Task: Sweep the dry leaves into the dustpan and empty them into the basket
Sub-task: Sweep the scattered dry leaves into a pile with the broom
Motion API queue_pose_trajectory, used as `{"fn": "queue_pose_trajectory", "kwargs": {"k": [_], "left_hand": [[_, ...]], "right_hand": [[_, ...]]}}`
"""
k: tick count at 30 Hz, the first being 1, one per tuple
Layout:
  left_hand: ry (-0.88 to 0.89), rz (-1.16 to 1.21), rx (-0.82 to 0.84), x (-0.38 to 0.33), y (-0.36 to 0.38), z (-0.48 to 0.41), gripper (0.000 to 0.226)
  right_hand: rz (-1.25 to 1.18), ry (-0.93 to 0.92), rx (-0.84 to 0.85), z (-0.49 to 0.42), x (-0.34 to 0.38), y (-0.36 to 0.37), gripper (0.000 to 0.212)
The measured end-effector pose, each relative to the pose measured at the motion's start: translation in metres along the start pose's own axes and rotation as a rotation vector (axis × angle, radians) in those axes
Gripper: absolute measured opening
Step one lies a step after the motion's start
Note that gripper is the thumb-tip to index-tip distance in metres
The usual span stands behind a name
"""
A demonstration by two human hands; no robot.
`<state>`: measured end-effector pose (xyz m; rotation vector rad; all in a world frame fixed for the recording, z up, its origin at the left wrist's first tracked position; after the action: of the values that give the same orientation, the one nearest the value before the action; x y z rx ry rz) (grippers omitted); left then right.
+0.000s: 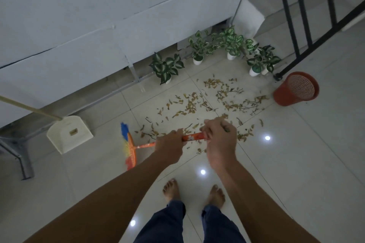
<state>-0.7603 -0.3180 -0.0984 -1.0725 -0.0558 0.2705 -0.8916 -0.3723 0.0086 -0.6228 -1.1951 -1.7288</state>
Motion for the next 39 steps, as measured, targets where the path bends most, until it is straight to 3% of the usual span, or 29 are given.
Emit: {"fn": "queue_pose_trajectory", "kwargs": {"k": [5, 15, 20, 22, 27, 33, 35, 39], "left_hand": [[-0.105, 0.065, 0.095, 0.044, 0.017, -0.003, 0.006], [0.161, 0.072, 0.057, -0.075, -0.033, -0.021, 0.009], [0.023, -0.005, -0.007, -0.043, -0.052, -0.013, 0.025], [-0.051, -0.069, -0.018, -0.018, -0.054, -0.008, 0.039], [-0.049, -0.216, 0.063, 0.035, -0.054, 0.008, 0.036], [-0.023, -0.224, 0.321, 0.078, -0.027, 0.036, 0.033], [-0.061, -0.203, 0.362, 0.079, -0.010, 0.042, 0.036], [-0.129, -0.122, 0.292, 0.029, 0.022, 0.034, 0.037]], "right_hand": [[0.102, 0.009, -0.043, 0.009, -0.043, 0.021, 0.036], [-0.097, -0.163, -0.304, 0.003, 0.057, -0.039, 0.038], [-0.212, -0.126, -0.340, 0.010, 0.047, -0.016, 0.040], [-0.144, -0.095, -0.284, 0.013, 0.036, -0.001, 0.041], [0.009, -0.040, 0.046, 0.021, 0.017, 0.043, 0.044], [0.135, -0.039, 0.108, 0.038, -0.019, 0.063, 0.050], [0.166, -0.050, 0.031, 0.040, -0.029, 0.051, 0.053], [0.234, -0.066, -0.235, 0.028, -0.025, -0.010, 0.059]]}}
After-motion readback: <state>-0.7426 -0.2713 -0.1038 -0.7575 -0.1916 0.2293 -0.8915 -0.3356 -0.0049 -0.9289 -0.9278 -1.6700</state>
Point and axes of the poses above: each hand's wrist, its own z-axis away from the middle knuckle, its own y-axis out of the palm, x = y × z, the point moved 7 cm from there along -z, towards the middle knuckle, and after that the axes turned 14 degrees about -z, right-handed, at the moved point
